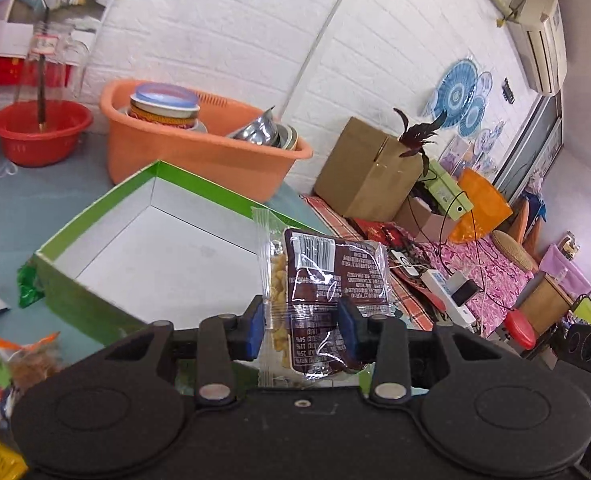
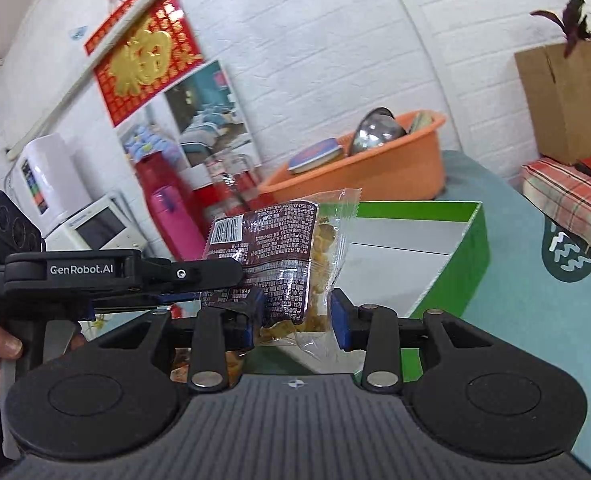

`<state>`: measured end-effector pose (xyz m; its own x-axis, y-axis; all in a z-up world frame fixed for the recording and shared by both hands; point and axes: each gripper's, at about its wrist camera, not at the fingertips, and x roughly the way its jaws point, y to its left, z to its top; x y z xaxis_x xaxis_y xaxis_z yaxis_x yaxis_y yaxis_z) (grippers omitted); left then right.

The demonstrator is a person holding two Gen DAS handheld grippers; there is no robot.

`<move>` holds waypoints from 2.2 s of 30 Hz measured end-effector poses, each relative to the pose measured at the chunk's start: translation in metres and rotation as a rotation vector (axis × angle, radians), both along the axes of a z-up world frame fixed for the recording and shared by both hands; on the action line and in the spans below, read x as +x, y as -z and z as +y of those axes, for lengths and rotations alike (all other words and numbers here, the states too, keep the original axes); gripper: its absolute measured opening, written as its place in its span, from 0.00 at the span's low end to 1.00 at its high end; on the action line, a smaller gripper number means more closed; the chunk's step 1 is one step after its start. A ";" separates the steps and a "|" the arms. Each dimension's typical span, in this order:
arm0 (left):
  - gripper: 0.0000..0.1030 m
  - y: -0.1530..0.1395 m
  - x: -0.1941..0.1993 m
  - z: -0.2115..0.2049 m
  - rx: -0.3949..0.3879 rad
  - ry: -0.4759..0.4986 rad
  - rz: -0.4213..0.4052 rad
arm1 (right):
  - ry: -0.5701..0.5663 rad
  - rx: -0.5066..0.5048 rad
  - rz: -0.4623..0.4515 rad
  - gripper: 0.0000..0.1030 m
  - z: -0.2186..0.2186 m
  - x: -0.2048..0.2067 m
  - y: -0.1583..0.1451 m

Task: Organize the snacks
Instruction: 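Carry the brown nut bag into the green box and open the left gripper, then grasp the blue-green wrapper with the left gripper while the right gripper grasps the orange candy packet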

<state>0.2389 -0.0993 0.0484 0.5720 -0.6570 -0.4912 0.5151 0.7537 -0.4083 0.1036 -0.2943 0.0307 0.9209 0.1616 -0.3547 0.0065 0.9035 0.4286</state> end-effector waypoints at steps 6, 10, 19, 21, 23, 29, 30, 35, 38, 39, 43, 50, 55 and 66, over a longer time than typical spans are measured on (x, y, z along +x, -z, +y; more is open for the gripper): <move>0.43 0.013 0.027 -0.009 0.025 0.005 0.023 | 0.020 0.009 0.019 0.61 -0.014 0.019 0.016; 1.00 0.016 0.025 -0.008 0.041 -0.057 -0.016 | 0.036 -0.015 0.015 0.78 -0.015 0.021 0.023; 1.00 -0.012 -0.022 0.006 0.068 -0.121 -0.147 | 0.052 -0.115 -0.049 1.00 0.002 0.005 0.006; 1.00 -0.019 -0.036 0.011 0.067 -0.125 -0.165 | 0.045 -0.109 -0.057 1.00 0.006 -0.003 0.002; 1.00 -0.026 -0.050 0.014 0.068 -0.133 -0.183 | 0.043 -0.114 -0.065 1.00 0.012 -0.013 -0.003; 1.00 -0.041 -0.104 0.038 0.047 -0.174 -0.186 | 0.025 -0.123 -0.098 1.00 0.030 -0.054 -0.022; 1.00 -0.041 -0.112 0.042 0.042 -0.181 -0.181 | 0.019 -0.123 -0.106 1.00 0.033 -0.062 -0.024; 1.00 -0.026 -0.150 0.063 0.054 -0.210 -0.139 | -0.027 -0.125 -0.125 1.00 0.048 -0.097 -0.025; 1.00 -0.008 -0.165 0.078 0.051 -0.240 -0.090 | -0.067 -0.139 -0.096 1.00 0.059 -0.108 -0.017; 1.00 0.000 -0.168 0.082 0.046 -0.251 -0.070 | -0.078 -0.141 -0.082 1.00 0.062 -0.110 -0.013; 1.00 0.026 -0.181 0.100 0.049 -0.302 -0.003 | -0.140 -0.133 0.015 1.00 0.081 -0.107 0.008; 1.00 0.050 -0.189 0.122 0.051 -0.344 0.074 | -0.180 -0.151 0.141 1.00 0.114 -0.085 0.037; 1.00 0.058 -0.186 0.124 0.037 -0.336 0.105 | -0.161 -0.173 0.168 1.00 0.126 -0.066 0.042; 0.93 0.068 -0.153 0.102 0.117 -0.324 0.110 | -0.193 -0.219 0.224 0.70 0.130 -0.061 0.052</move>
<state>0.0859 0.0028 -0.0199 0.6808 -0.3857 -0.6227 0.1996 0.9157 -0.3489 0.0430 -0.1643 -0.0210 0.7764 0.2224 -0.5896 -0.1008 0.9674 0.2322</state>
